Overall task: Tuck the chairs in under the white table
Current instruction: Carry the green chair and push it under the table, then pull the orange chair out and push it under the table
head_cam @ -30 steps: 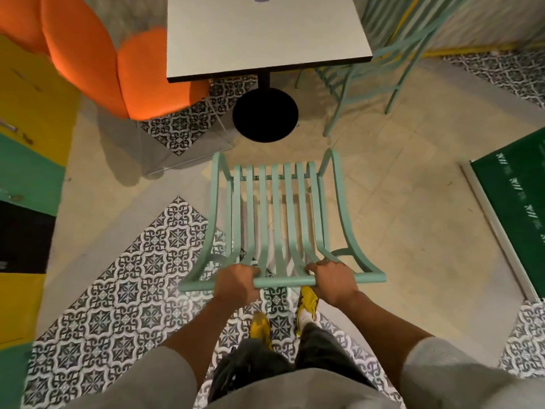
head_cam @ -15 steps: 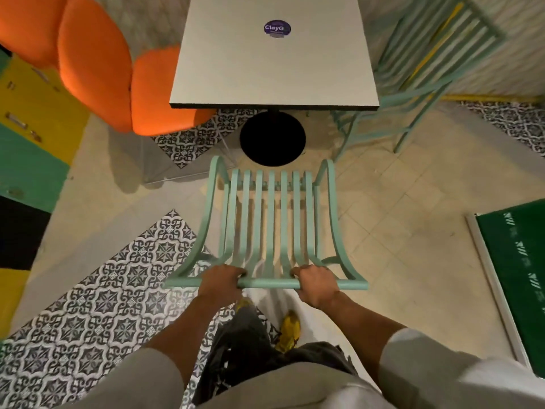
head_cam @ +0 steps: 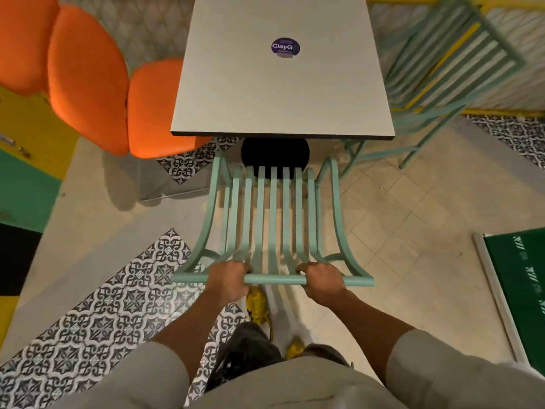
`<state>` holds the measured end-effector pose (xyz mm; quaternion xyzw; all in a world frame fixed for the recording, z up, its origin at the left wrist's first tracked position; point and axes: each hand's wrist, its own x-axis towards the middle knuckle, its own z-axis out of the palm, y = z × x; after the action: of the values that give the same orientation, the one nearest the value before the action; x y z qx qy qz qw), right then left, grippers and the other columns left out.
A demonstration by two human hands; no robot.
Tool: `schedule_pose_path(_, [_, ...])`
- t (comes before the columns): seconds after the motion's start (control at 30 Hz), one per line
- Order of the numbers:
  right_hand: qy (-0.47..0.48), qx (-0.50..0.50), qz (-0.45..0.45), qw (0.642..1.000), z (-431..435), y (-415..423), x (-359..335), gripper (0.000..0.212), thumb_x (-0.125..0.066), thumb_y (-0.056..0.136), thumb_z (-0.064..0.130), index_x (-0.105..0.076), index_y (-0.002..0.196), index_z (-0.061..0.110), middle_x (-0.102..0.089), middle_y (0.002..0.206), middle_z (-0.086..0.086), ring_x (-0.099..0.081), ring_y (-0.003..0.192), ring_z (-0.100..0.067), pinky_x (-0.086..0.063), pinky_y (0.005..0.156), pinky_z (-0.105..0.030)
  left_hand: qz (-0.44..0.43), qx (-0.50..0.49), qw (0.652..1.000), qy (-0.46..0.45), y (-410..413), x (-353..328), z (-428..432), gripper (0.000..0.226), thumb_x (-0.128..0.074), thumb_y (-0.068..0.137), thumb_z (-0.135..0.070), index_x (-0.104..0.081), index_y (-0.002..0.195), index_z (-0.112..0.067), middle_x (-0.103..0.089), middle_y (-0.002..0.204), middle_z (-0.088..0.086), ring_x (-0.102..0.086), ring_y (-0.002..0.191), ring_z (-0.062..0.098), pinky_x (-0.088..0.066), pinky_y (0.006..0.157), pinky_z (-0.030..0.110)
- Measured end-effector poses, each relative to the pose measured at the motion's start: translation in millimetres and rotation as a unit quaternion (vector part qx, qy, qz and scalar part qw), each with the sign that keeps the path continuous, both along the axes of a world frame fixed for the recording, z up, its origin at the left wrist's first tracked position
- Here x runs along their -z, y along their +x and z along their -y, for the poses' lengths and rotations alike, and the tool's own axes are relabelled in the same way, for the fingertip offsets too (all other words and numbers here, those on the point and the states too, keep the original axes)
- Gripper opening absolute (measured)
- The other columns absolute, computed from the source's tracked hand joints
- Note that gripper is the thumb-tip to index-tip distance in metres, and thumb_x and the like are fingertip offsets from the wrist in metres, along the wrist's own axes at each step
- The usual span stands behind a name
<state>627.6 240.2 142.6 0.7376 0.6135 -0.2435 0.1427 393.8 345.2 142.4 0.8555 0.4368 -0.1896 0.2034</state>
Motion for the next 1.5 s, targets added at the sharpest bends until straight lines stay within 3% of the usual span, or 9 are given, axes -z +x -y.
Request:
schedule_pose_path(0.27, [0.001,0.024,0.003,1.0,-59,20,0,0.036,-0.061,0.101,0.038,-0.063,0.137,0.034,-0.072,0.124,0.0,-0.07,0.11,-0.025,-0.056,0.097,-0.04,-0.013,0.016,1.0,-0.005,20,2,-62,0.045,-0.066,0.09,-0.04,-0.069,0.134,-0.038,-0.077,0.115,-0.005,-0.072,0.105,0.02,-0.057,0.089,0.036])
schedule_pose_path(0.43, [-0.006,0.012,0.008,1.0,-62,33,4,0.041,-0.063,0.099,0.042,-0.061,0.14,0.035,-0.072,0.125,0.004,-0.07,0.112,-0.022,-0.057,0.096,-0.037,-0.033,0.039,0.998,0.022,30,11,-67,0.045,-0.061,0.093,-0.042,-0.067,0.137,-0.04,-0.078,0.109,-0.005,-0.074,0.096,0.019,-0.057,0.082,0.032])
schedule_pose_path(0.7, [-0.014,0.004,-0.026,1.0,-64,39,4,0.046,-0.064,0.096,0.037,-0.061,0.142,0.032,-0.073,0.128,0.002,-0.069,0.116,-0.024,-0.055,0.1,-0.039,-0.055,0.022,0.998,0.017,36,5,-65,0.052,-0.062,0.093,-0.032,-0.062,0.144,-0.043,-0.075,0.127,-0.004,-0.071,0.115,0.02,-0.056,0.097,0.036])
schedule_pose_path(0.8, [0.0,0.004,-0.054,0.999,-63,41,4,0.049,-0.064,0.094,0.053,-0.064,0.138,0.032,-0.075,0.124,0.001,-0.071,0.112,-0.024,-0.055,0.097,-0.039,-0.036,-0.004,0.999,0.006,37,4,-62,0.051,-0.064,0.095,-0.037,-0.061,0.146,-0.043,-0.072,0.135,-0.005,-0.069,0.121,0.02,-0.054,0.102,0.035])
schedule_pose_path(0.97, [0.0,-0.009,-0.103,0.995,-66,43,-6,0.086,-0.05,0.083,0.089,-0.063,0.14,0.025,-0.072,0.131,-0.002,-0.068,0.117,-0.027,-0.052,0.102,-0.042,-0.005,-0.013,0.999,-0.036,34,-4,-62,0.053,-0.07,0.094,-0.054,-0.065,0.144,-0.036,-0.072,0.135,-0.004,-0.067,0.124,0.019,-0.054,0.103,0.035])
schedule_pose_path(1.2, [-0.025,-0.059,-0.144,0.988,-95,25,-39,0.103,-0.037,0.081,0.099,-0.051,0.153,0.027,-0.058,0.153,-0.004,-0.059,0.135,-0.029,-0.049,0.11,-0.041,0.019,-0.118,0.99,-0.08,15,-39,-57,0.087,-0.077,0.076,-0.078,-0.06,0.148,-0.033,-0.069,0.141,-0.002,-0.066,0.125,0.022,-0.054,0.103,0.037])
schedule_pose_path(1.3, [0.001,-0.087,-0.145,0.986,-115,21,-54,0.096,-0.038,0.085,0.094,-0.054,0.15,0.025,-0.06,0.151,-0.006,-0.06,0.132,-0.029,-0.05,0.108,-0.042,0.028,-0.148,0.988,-0.038,-2,-56,-60,0.096,-0.067,0.073,-0.089,-0.059,0.149,-0.031,-0.068,0.143,0.001,-0.065,0.126,0.023,-0.054,0.103,0.039])
schedule_pose_path(1.37, [0.009,-0.107,-0.133,0.985,-129,16,-65,0.095,-0.037,0.088,0.092,-0.051,0.153,0.024,-0.056,0.156,-0.005,-0.057,0.136,-0.029,-0.047,0.111,-0.045,0.028,-0.175,0.984,-0.004,-12,-68,-62,0.103,-0.057,0.076,-0.094,-0.051,0.155,-0.029,-0.062,0.151,0.003,-0.058,0.136,0.026,-0.046,0.112,0.043])
schedule_pose_path(1.5, [0.046,-0.142,-0.125,0.981,-161,3,-91,0.101,-0.035,0.087,0.093,-0.048,0.156,0.021,-0.05,0.161,-0.004,-0.051,0.144,-0.028,-0.044,0.116,-0.047,0.037,-0.215,0.973,0.074,-36,-95,-74,0.103,-0.043,0.088,-0.09,-0.036,0.163,-0.02,-0.046,0.164,0.006,-0.044,0.149,0.025,-0.034,0.12,0.047])
